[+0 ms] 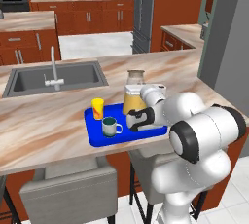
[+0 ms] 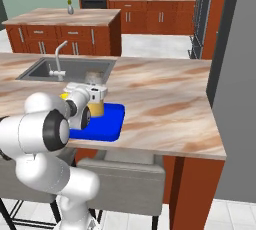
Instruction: There is a tray on the dining counter. Grab the cup, mug, and pitcher and place them on the tray. The pitcher may be placed next to the tray if it cannot fit the tray.
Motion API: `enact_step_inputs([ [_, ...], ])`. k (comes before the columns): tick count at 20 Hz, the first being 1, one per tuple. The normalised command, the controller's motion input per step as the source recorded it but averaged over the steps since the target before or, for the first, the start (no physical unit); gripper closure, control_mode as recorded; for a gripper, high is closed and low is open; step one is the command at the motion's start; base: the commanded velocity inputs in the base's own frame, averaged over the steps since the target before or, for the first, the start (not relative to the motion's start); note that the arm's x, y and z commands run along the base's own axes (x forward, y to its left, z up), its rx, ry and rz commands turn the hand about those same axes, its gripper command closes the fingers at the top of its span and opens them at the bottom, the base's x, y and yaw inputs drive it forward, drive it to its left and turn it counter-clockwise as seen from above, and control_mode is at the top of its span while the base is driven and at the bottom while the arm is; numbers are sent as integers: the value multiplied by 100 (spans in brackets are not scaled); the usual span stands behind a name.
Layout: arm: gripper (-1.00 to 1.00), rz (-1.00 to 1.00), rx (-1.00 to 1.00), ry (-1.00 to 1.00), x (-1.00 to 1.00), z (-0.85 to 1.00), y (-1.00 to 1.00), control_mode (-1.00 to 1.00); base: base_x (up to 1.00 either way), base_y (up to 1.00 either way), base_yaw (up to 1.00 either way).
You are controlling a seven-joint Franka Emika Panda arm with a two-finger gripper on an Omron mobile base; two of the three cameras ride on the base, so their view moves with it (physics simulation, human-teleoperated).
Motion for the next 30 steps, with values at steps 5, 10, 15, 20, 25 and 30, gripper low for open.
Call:
enact_step_inputs([
  [5, 100, 0, -1, -2, 0, -43, 0, -100, 0, 0, 0],
  [10, 100, 0, 0, -12, 0, -38, 0, -100, 0, 0, 0],
  [15, 100, 0, -1, -22, 0, -35, 0, -100, 0, 0, 0],
  [20, 100, 0, 0, -27, 0, -33, 0, -100, 0, 0, 0],
  [25, 100, 0, 0, -17, 4, -54, -1, -100, 0, 0, 0],
  [30, 100, 0, 0, -10, 6, -67, -3, -100, 0, 0, 0],
])
